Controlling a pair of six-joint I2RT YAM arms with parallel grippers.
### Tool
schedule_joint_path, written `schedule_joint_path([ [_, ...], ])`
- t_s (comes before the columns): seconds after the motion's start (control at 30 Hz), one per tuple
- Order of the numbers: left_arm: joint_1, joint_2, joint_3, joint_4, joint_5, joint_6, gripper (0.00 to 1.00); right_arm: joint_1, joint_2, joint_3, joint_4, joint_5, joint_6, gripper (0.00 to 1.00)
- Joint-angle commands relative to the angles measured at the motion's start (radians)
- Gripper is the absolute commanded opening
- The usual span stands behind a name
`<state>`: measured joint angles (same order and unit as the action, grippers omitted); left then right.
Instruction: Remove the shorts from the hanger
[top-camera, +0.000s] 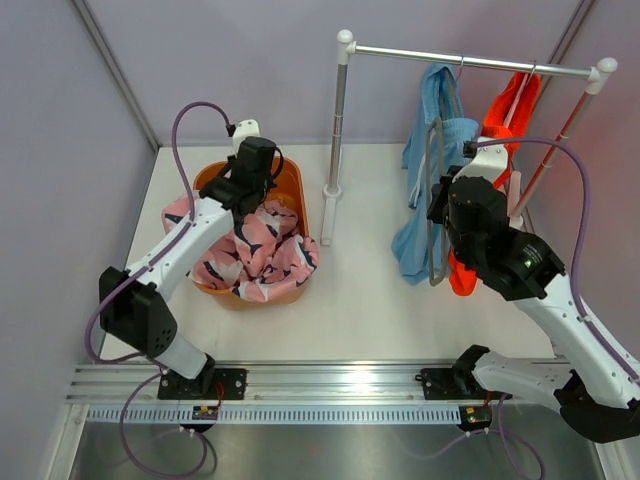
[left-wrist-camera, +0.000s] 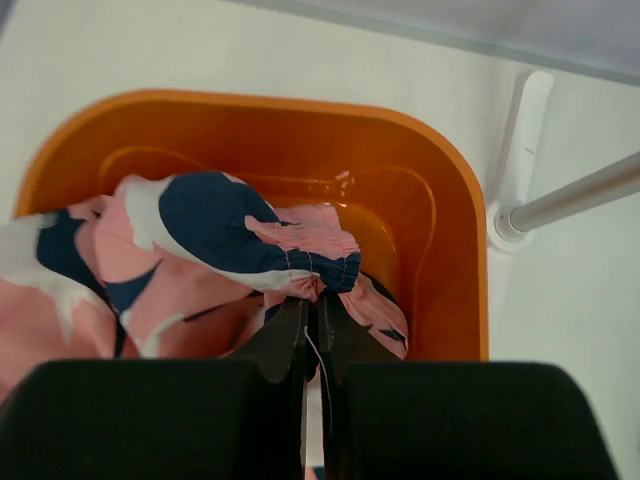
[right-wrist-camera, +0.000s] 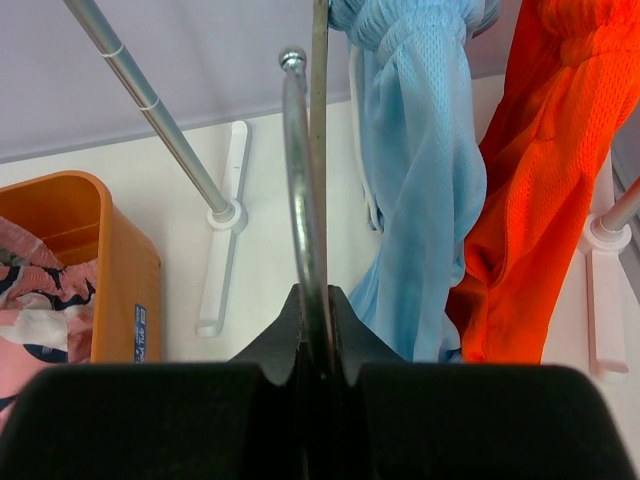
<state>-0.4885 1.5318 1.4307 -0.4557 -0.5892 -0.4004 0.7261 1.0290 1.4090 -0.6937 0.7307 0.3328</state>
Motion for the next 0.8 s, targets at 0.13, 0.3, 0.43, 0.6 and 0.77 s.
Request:
schedule_joint_path([
  [0.13, 0.047, 0.149, -0.013, -0.012, 0.224, -0.216, 0.01, -0.007, -0.021, -0.03, 0.023, -0.036, 0.034, 0.0],
  [0.3, 0.125, 0.215, -0.084, 0.051, 0.442, -0.281, 0.09, -0.007, -0.007, -0.018, 0.003, -0.083, 0.032, 0.0],
  [0.43, 0.13, 0.252, -0.096, 0.04, 0.47, -0.278, 0.25, -0.007, -0.001, -0.015, 0.0, -0.123, 0.031, 0.0],
  [0.6, 0.128, 0.208, -0.121, 0.052, 0.457, -0.273, 0.69, -0.007, 0.036, 0.005, -0.004, -0.207, 0.002, 0.0],
  [0.77, 0.128, 0.02, -0.131, 0.046, 0.433, -0.236, 0.94, -0.007, 0.062, 0.036, 0.006, -0.249, -0.063, 0.0],
])
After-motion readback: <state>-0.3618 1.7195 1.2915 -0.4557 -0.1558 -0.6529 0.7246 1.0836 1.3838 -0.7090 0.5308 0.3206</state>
